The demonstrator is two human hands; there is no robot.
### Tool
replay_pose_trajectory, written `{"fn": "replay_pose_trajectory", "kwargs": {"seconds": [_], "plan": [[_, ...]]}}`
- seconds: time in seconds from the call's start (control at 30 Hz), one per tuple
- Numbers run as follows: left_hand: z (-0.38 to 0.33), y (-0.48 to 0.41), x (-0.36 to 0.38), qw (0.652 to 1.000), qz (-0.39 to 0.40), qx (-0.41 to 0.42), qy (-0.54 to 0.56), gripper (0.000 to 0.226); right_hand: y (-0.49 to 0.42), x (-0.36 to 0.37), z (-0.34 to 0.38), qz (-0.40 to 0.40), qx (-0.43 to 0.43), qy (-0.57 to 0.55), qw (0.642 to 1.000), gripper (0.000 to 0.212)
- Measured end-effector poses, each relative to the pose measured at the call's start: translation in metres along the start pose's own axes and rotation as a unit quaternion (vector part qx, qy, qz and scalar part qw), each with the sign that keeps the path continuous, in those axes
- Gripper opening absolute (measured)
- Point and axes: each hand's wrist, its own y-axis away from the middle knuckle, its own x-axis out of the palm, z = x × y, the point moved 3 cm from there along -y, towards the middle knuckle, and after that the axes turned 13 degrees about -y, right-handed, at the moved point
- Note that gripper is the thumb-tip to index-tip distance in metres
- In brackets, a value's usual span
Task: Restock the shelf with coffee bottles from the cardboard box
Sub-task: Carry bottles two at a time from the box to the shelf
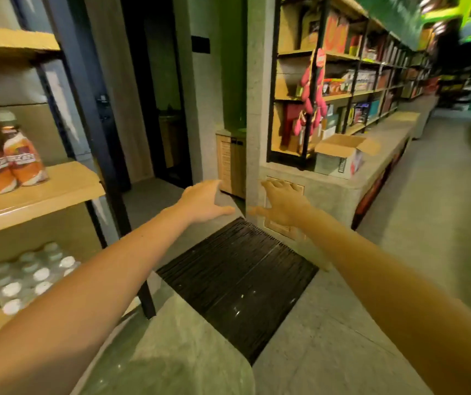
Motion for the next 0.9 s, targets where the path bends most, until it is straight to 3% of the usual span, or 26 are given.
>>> {"fn": "replay_pose_trajectory", "kwargs": {"seconds": [0.23, 0.37, 0.6, 0.9], "plan": [[-0.165, -0.075, 0.023, 0.987, -0.005, 0.14, 0.074, 0.059, 0.046, -0.059, -0.17, -0.04, 0.129, 0.02, 0.991, 0.073], [-0.264, -0.129, 0.039, 0.979, -0.002, 0.183, 0.09, 0.065, 0.06, -0.091, -0.269, -0.046, 0.156, 0.051, 0.985, 0.071], [-0.407, -0.23, 0.05, 0.983, -0.017, 0.172, 0.062, 0.075, 0.046, -0.162, -0.424, -0.034, 0.177, 0.111, 0.977, 0.071], [-0.516, -0.369, 0.085, 0.983, -0.016, 0.185, 0.001, 0.075, -0.009, -0.191, -0.564, -0.02, 0.171, 0.111, 0.979, 0.074]]}}
